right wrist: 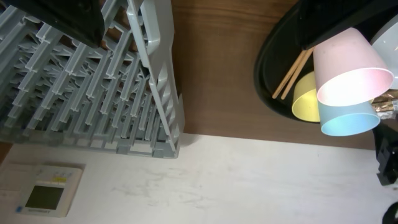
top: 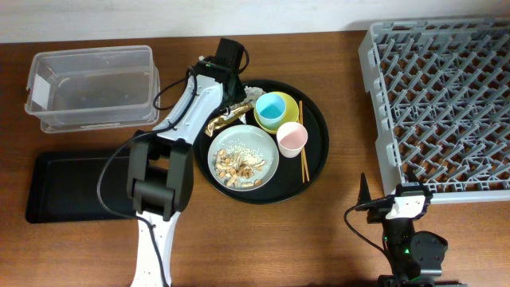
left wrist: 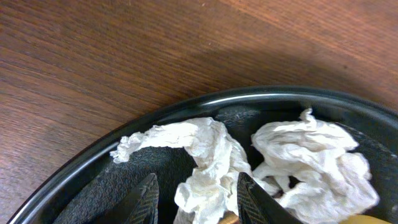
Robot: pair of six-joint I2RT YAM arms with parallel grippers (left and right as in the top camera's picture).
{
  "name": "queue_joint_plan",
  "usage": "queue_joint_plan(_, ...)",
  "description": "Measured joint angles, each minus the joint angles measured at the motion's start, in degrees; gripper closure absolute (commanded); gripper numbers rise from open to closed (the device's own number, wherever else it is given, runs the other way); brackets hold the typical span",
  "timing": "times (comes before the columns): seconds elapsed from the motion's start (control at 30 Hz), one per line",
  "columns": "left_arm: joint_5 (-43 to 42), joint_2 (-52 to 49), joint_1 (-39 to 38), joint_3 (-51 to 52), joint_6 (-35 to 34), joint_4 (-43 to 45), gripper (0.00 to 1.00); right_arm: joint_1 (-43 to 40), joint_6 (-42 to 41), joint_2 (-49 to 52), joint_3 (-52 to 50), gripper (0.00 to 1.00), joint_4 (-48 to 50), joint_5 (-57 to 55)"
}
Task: Sort waste into correct bins and load items into the dishwasher rack
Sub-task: 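Grasp the tissue with the left gripper and drop it into the clear bin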
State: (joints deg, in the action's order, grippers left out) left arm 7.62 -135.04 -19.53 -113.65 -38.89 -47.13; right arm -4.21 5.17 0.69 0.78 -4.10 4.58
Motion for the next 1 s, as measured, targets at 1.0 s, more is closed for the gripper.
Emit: queue_joint_plan(1.0, 0.4, -3.4, 0.6, -37.4, -0.6, -32.0, 0.99, 0.0, 0.0, 0.0, 0.0, 0.02, 0.0, 0.0)
